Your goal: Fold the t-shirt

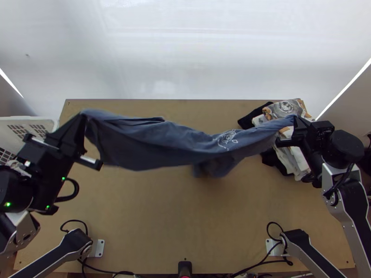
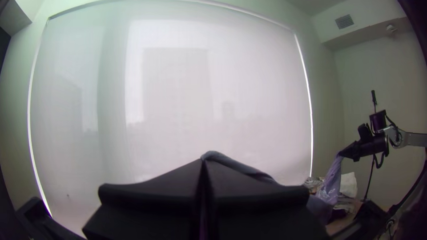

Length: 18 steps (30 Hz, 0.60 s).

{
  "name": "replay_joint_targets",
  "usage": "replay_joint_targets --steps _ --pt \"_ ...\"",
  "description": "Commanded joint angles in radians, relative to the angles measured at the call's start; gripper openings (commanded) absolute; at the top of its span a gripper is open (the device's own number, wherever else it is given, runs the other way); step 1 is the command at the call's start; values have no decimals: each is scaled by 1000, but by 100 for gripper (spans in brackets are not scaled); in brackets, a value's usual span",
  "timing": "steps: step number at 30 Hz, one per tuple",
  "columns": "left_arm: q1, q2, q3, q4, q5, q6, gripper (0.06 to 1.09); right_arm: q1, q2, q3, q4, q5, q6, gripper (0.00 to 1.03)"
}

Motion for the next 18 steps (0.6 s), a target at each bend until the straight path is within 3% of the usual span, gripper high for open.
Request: replay_joint_targets --steps 1,8,10,16,18 --pt "-61 -118 -157 -130 32 -43 9 -15 -22 -4 -10 -1 -20 3" --pt "-159 -199 -564 -180 58 -89 9 -17 1 40 -10 -4 -36 3" --pt "-153 -153 -627 -168 116 -120 9 -18 8 45 -10 -4 -37 3" --pt "47 216 -597 63 307 -154 9 -20 16 46 -6 -4 -37 3" --pt "94 353 -547 117 323 -147 9 -22 22 48 -4 -6 -40 3"
